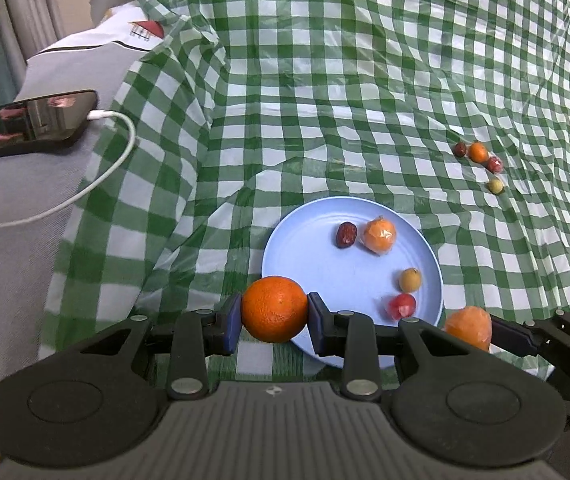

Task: Organize fruits
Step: 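Lower both fruits onto the plate and open both grippers, then withdraw both open tools from the plate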

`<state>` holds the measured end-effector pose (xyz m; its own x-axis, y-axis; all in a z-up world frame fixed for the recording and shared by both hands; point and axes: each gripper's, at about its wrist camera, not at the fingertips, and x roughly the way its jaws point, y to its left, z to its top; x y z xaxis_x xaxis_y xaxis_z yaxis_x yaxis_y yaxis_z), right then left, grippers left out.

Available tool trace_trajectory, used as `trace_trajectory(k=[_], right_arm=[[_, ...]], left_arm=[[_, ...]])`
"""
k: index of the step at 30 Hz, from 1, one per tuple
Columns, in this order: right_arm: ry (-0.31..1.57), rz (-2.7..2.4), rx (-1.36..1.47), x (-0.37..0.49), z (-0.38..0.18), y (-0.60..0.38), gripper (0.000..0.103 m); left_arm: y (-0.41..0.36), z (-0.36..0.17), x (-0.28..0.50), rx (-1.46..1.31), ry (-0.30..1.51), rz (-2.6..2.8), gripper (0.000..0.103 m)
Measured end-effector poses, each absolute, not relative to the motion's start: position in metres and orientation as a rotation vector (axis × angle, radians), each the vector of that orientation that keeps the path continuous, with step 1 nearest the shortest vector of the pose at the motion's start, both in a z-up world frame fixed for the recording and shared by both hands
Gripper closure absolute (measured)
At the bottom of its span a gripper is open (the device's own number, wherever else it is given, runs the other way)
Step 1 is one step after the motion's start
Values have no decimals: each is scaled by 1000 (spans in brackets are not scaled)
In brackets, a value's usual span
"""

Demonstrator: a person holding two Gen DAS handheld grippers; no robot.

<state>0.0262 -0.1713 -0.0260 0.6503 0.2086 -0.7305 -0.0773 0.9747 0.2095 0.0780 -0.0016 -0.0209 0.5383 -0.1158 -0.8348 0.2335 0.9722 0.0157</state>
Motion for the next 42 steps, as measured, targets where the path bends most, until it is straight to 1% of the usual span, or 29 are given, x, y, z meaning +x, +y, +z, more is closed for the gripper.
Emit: trace_trajectory(k=[17,22,23,24,25,26,27,29,33,36,39,42], right_arm=[[923,154,137,85,-74,-175,65],[936,175,95,93,-85,-170,64],[940,185,82,95,-86,-169,62],[944,202,65,97,-88,-167,49],[945,212,46,97,-88,-166,40],[939,212,17,96,-86,-164,25],[927,203,-7,95,-82,-162,19],[901,198,-36,89,-73,-162,16],[903,185,-36,67,-53,-167,7],[908,170,-9,43,-38,-170,3],[921,154,30,20,-28,-170,1],[924,135,43,3,-22,-165,1]], left_arm=[[-18,-80,140,233,1047,-200,66],[-21,-92,151,259,1046,-213,63],[-21,-93,152,257,1040,-215,61],[-21,-93,152,256,1037,-222,43],[-21,-91,151,255,1033,-226,17],[-20,-88,149,251,1024,-220,7],[-19,-83,146,246,1007,-211,1],[-18,-73,138,249,983,-222,0],[-10,-61,115,267,1004,-214,0],[-1,-51,87,253,1011,-208,0],[7,-45,61,243,1019,-198,0],[13,-39,39,234,1022,-205,0]])
